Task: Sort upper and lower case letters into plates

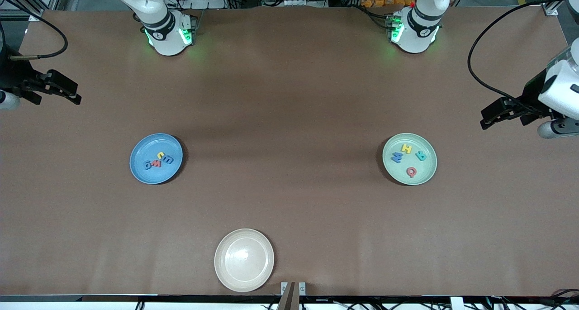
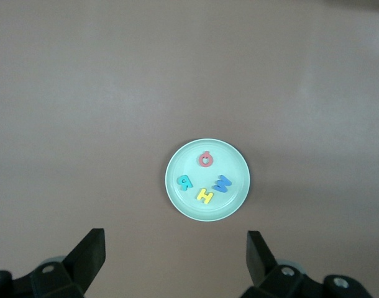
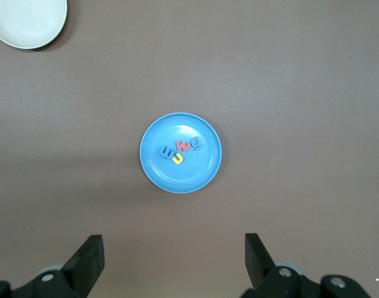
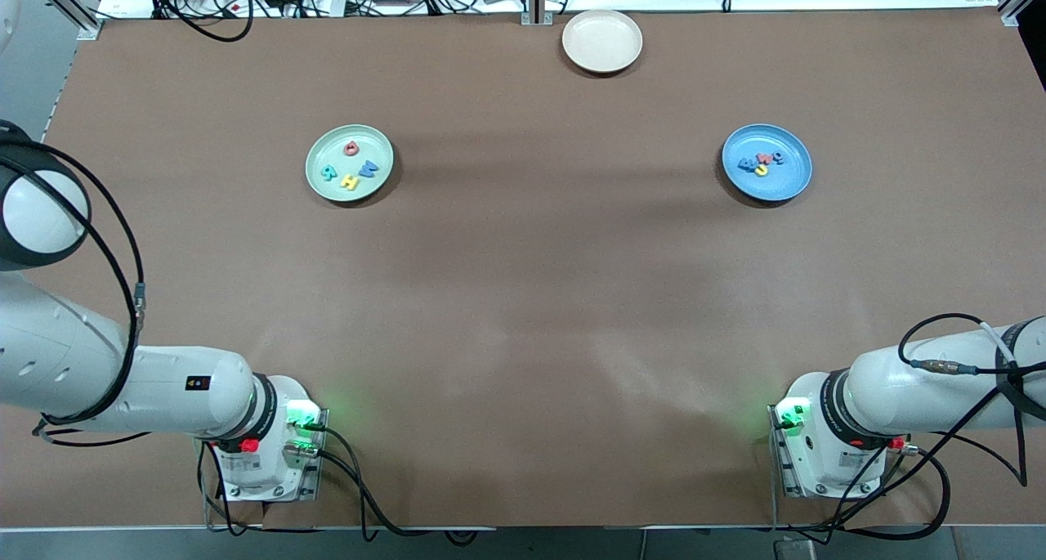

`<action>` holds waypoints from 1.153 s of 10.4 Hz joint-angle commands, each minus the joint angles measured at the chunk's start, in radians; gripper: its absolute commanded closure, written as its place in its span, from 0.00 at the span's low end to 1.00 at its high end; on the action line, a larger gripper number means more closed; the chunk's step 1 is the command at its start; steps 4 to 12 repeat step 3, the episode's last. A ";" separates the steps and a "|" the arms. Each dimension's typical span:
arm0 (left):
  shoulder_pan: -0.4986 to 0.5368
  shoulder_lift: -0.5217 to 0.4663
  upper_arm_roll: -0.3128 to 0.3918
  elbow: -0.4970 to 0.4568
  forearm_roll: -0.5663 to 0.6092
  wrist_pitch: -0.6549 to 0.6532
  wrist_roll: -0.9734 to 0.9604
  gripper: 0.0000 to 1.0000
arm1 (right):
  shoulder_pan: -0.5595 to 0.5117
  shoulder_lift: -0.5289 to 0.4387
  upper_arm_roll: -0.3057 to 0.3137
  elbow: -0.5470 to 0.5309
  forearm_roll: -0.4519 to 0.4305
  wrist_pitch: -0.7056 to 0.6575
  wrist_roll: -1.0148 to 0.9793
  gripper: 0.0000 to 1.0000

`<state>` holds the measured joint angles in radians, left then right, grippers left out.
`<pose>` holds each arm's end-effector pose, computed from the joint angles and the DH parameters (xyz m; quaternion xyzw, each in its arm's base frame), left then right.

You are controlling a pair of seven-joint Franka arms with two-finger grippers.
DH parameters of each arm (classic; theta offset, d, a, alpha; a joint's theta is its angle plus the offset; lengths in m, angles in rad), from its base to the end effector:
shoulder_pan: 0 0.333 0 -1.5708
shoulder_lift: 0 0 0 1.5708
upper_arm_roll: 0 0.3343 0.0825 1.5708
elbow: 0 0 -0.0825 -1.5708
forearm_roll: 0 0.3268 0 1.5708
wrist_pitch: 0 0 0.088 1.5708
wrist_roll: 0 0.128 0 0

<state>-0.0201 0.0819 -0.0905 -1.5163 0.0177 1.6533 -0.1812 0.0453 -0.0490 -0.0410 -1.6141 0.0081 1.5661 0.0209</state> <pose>0.5306 -0.0546 0.6102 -0.9990 -0.0350 -0.0282 0.0011 0.4805 0.0025 0.6274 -1.0000 0.0083 -0.0004 0.0051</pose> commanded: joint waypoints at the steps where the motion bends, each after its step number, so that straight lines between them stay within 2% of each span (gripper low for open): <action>1: -0.007 -0.002 -0.009 0.005 0.034 -0.013 0.028 0.00 | -0.004 0.009 0.006 0.028 0.021 -0.017 -0.010 0.00; 12: -0.007 -0.004 -0.011 0.005 0.034 -0.013 0.026 0.00 | -0.002 0.009 0.006 0.031 0.041 -0.020 -0.010 0.00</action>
